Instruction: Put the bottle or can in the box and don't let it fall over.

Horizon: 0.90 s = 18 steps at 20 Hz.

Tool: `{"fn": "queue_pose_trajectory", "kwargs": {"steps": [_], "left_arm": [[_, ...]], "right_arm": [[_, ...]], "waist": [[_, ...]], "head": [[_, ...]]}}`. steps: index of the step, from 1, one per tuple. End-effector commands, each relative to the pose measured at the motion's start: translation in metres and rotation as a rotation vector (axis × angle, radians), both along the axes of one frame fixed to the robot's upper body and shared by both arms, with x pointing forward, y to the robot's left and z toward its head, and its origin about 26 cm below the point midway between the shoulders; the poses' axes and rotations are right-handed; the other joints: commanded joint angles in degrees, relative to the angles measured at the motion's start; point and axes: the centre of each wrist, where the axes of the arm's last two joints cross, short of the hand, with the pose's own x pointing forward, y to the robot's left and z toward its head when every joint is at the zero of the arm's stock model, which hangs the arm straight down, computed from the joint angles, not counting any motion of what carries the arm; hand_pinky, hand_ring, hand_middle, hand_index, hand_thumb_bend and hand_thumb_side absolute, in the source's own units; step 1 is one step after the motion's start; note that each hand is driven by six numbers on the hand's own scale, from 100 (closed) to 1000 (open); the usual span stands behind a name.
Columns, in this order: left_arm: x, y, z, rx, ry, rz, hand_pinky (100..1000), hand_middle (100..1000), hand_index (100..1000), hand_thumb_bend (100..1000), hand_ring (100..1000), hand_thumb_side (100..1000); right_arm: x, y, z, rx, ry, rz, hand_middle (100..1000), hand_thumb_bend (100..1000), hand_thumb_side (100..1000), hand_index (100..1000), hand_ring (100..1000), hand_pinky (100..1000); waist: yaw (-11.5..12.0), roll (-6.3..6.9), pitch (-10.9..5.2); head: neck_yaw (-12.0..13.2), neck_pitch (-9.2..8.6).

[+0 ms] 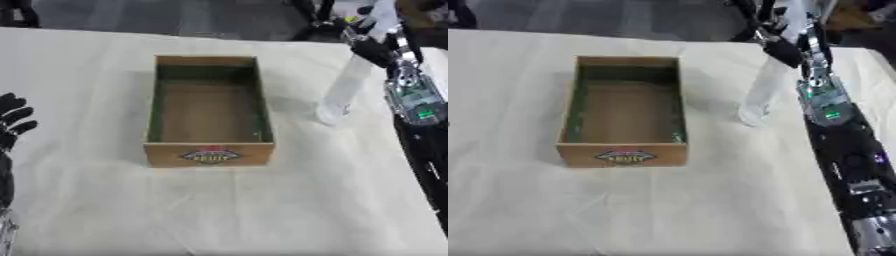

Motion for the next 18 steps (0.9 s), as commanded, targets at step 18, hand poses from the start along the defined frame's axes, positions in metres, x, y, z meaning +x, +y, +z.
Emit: {"fn": "queue_pose_trajectory", "kwargs": {"steps": [18], "left_arm": [[-0.0003,-0.0008,0.0076,0.005,-0.028,-0.005,754,719,816,324,771,836]], "right_arm": [[-0.0009,-0.0068,0.0212,0.026,-0.084,-0.058,359,361,379,408,567,588]], "waist": [[-0.2,0.12,-1.2]], "head": [[0.3,0.06]]}}
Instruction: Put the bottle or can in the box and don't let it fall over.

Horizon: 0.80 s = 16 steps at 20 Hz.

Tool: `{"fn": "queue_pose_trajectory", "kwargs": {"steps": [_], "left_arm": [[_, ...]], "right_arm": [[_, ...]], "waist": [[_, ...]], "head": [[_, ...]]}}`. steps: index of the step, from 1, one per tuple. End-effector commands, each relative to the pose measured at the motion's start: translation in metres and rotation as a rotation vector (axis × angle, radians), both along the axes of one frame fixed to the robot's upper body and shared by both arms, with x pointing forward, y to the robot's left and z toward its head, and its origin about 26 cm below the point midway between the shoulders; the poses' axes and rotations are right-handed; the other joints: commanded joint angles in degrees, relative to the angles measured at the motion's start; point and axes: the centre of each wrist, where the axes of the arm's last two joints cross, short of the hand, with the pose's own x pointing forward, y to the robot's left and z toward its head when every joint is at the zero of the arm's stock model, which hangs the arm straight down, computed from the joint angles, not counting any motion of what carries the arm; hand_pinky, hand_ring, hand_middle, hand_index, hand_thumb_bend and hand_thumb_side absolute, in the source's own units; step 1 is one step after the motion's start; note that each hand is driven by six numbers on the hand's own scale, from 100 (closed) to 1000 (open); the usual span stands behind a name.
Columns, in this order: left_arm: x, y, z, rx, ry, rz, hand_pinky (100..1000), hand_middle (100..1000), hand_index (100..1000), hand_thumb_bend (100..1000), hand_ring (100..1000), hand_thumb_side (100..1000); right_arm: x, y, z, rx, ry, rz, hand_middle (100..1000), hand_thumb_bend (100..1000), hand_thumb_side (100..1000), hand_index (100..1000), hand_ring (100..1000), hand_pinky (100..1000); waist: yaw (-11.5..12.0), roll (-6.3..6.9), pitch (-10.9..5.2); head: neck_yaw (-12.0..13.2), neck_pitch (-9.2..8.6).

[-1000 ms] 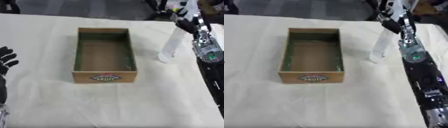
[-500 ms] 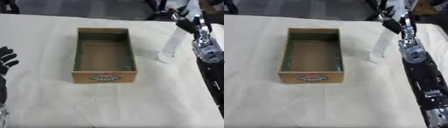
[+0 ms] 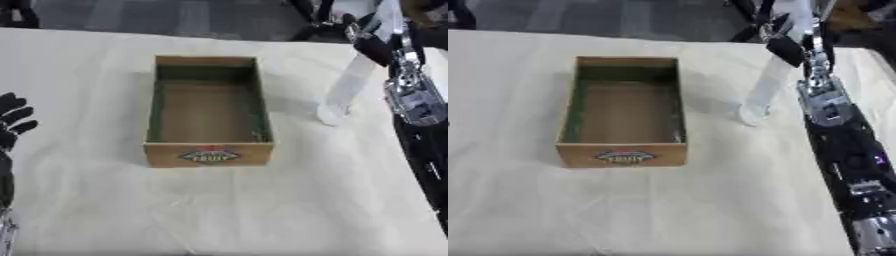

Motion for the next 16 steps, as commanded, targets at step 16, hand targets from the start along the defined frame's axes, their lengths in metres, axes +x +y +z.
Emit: {"fn": "queue_pose_trajectory", "kwargs": {"steps": [16], "left_arm": [[-0.001,0.0,0.006,0.001,-0.021,-0.007,754,718,815,327,769,834]], "right_arm": [[0.003,0.028,0.056,-0.091,-0.126,0.145,364,346,406,404,571,596]], "waist": [[0.6,0.26,-2.3]], "head": [[0.4,0.47]]}}
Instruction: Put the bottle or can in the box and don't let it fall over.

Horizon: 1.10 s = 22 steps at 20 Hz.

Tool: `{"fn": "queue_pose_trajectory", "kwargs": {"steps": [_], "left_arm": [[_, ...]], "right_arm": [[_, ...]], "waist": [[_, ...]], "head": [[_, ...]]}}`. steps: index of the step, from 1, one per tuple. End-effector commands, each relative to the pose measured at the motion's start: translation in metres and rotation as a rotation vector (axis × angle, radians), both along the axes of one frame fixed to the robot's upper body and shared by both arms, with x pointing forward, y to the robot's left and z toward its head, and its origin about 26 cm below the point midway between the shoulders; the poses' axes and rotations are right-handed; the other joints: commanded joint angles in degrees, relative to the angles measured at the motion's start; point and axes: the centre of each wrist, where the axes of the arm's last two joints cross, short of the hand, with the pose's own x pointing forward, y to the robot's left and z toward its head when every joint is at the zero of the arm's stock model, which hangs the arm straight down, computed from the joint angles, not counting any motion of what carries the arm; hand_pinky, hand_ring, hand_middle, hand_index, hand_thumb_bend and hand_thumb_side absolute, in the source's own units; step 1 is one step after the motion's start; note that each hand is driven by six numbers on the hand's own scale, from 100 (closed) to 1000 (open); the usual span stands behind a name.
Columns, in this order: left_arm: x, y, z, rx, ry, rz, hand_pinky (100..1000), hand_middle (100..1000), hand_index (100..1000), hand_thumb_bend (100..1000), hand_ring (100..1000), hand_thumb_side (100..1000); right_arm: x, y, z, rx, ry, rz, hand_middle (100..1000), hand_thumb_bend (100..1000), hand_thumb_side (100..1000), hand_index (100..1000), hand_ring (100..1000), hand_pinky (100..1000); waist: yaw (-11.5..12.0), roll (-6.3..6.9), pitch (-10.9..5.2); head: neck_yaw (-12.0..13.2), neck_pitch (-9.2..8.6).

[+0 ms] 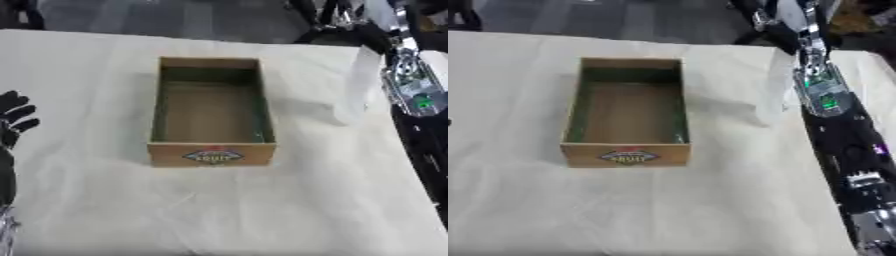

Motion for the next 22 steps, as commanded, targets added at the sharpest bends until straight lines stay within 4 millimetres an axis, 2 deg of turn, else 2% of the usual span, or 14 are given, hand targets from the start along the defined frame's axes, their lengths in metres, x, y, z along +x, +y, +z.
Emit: {"fn": "queue_pose_trajectory", "kwargs": {"steps": [1,2,3,13,14,15,18,22], "left_arm": [[-0.001,-0.001,0.006,0.002,-0.023,-0.008,754,718,815,327,769,833],[-0.001,-0.001,0.006,0.001,-0.023,-0.008,754,718,815,327,769,833],[-0.001,-0.001,0.006,0.001,-0.022,-0.008,754,718,815,328,769,833],[0.0,-0.002,0.005,0.001,-0.017,-0.02,754,717,815,330,768,832],[0.0,-0.003,0.005,0.001,-0.017,-0.022,754,717,815,330,768,832],[0.0,-0.003,0.005,0.0,-0.018,-0.023,754,717,815,332,768,831],[0.0,-0.004,0.005,-0.001,-0.019,-0.026,753,716,815,333,767,831],[0.001,-0.006,0.007,-0.004,-0.025,-0.034,753,716,815,333,767,830]], "right_arm": [[-0.001,0.01,0.03,-0.047,-0.072,0.06,364,344,408,404,571,597],[-0.002,0.014,0.034,-0.058,-0.079,0.082,362,457,425,404,570,598],[-0.002,0.02,0.038,-0.068,-0.088,0.109,363,340,411,404,570,598],[-0.012,0.098,0.08,-0.141,-0.18,0.426,362,318,432,400,572,607],[-0.013,0.105,0.082,-0.142,-0.186,0.448,361,379,419,400,572,608],[-0.014,0.113,0.084,-0.141,-0.192,0.473,362,317,434,400,571,608],[-0.016,0.134,0.084,-0.131,-0.192,0.525,363,321,431,402,570,606],[-0.017,0.159,0.07,-0.116,-0.154,0.595,361,334,418,405,568,601]], "waist": [[0.1,0.25,-1.47],[0.2,0.26,-1.54],[0.3,0.27,-1.62],[2.3,0.21,-2.25],[2.6,0.22,-2.28],[2.9,0.23,-2.31],[3.7,0.28,-2.25],[4.5,0.39,-1.97]], "head": [[0.0,0.21],[0.0,0.18],[0.0,0.15],[-1.6,-0.57],[-1.8,-0.69],[-2.1,-0.84],[-2.8,-1.18],[-3.9,-1.81]]}}
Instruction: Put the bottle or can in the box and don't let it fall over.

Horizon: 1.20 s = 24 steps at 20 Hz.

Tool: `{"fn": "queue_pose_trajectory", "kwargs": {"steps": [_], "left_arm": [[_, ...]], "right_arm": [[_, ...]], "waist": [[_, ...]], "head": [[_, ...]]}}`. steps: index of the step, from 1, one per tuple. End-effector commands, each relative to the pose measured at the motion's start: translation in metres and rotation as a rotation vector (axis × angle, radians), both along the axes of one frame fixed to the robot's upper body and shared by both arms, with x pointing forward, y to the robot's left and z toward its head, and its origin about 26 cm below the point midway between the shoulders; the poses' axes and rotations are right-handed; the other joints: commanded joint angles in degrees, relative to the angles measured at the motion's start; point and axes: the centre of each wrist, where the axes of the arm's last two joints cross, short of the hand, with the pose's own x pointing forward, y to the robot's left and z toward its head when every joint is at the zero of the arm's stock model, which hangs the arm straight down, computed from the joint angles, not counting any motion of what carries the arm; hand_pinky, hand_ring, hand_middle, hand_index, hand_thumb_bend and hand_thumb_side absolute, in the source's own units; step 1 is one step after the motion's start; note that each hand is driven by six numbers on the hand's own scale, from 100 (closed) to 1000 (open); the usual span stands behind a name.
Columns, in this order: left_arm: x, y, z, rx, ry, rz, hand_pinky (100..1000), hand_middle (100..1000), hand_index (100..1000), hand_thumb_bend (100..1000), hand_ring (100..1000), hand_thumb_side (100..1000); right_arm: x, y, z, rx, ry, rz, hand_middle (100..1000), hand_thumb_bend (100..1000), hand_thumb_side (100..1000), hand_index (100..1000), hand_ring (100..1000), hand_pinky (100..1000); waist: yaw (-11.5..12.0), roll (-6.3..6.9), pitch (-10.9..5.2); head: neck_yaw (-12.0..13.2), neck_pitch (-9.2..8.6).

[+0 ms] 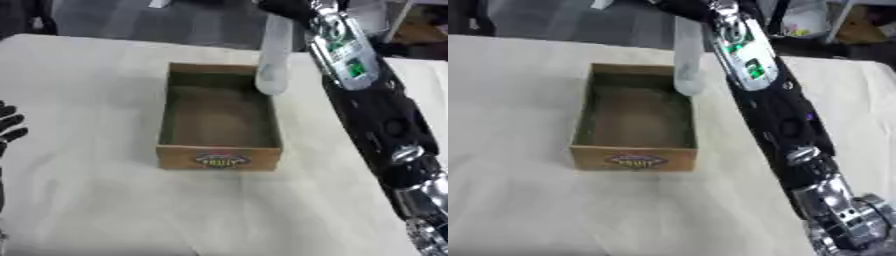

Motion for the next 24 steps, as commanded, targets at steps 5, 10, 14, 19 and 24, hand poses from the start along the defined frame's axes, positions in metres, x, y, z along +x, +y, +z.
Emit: {"fn": "queue_pose_trajectory", "kwargs": {"steps": [5,10,14,19,24], "left_arm": [[0.002,-0.003,0.01,0.002,-0.035,-0.019,753,715,816,334,766,831],[0.002,-0.003,0.011,0.003,-0.036,-0.017,753,715,816,335,766,830],[0.002,-0.002,0.01,0.004,-0.035,-0.013,752,714,816,336,765,830],[0.002,-0.001,0.01,0.004,-0.034,-0.007,752,713,815,338,765,829],[0.001,0.0,0.009,0.004,-0.03,0.001,752,713,815,339,764,829]], "right_arm": [[-0.002,0.033,-0.021,-0.016,0.065,0.097,387,416,442,446,569,596],[0.0,0.034,-0.045,-0.032,0.105,0.08,544,524,484,663,623,614],[0.002,0.029,-0.055,-0.059,0.095,0.049,805,632,522,956,768,680],[0.005,0.015,-0.057,-0.11,0.051,0.004,940,715,538,1000,861,766],[0.007,-0.005,-0.061,-0.132,0.031,-0.057,957,783,548,1000,873,786]], "waist": [[0.3,0.4,-0.73],[0.0,0.33,-0.55],[-0.3,0.27,-0.48],[-0.8,0.33,-0.51],[-1.8,0.38,-0.68]], "head": [[-1.4,-1.19],[-1.3,-1.27],[-1.1,-1.34],[-0.8,-1.12],[-0.4,-0.88]]}}
